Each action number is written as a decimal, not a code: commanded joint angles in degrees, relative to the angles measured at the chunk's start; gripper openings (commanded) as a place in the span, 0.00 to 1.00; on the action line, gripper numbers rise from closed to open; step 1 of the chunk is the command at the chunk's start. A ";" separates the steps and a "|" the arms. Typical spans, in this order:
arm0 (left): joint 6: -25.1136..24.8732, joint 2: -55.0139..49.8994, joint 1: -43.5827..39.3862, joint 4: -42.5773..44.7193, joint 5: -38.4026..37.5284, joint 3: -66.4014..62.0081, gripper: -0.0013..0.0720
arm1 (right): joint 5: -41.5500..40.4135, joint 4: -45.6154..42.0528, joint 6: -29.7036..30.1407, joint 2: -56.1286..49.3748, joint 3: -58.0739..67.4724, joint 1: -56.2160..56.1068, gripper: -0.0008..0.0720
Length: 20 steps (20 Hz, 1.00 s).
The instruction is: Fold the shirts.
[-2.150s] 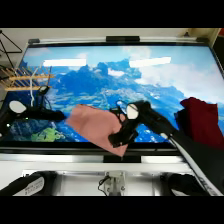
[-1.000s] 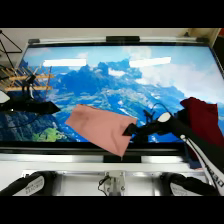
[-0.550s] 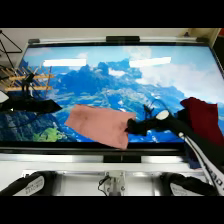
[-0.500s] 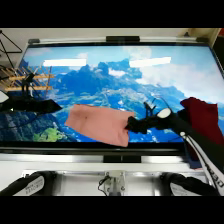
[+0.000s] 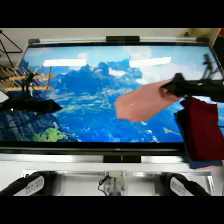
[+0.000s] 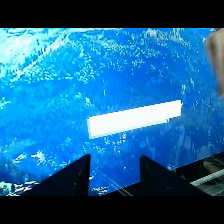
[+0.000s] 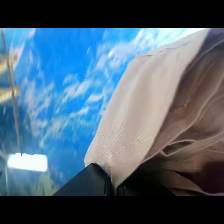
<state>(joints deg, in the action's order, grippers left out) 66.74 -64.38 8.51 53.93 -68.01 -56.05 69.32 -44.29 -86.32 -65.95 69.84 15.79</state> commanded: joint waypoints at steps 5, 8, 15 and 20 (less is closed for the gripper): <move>0.00 0.04 0.02 -0.07 0.02 -0.02 0.56 | 3.87 -6.01 -1.60 1.18 15.10 19.71 0.07; 0.00 0.04 0.02 -0.28 0.00 -0.02 0.56 | 5.27 -9.55 -5.01 1.18 18.16 25.57 0.07; -0.02 0.04 0.02 -2.01 0.02 -0.02 0.56 | 26.67 -14.99 -7.37 1.18 22.82 38.75 0.07; -0.02 0.04 0.02 -3.45 2.45 0.00 0.56 | 37.18 -22.21 -4.90 3.19 22.80 39.80 0.07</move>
<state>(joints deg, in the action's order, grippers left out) 66.76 -64.38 8.51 51.27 -67.13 -56.05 99.92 -61.19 -91.83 -63.90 92.33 54.37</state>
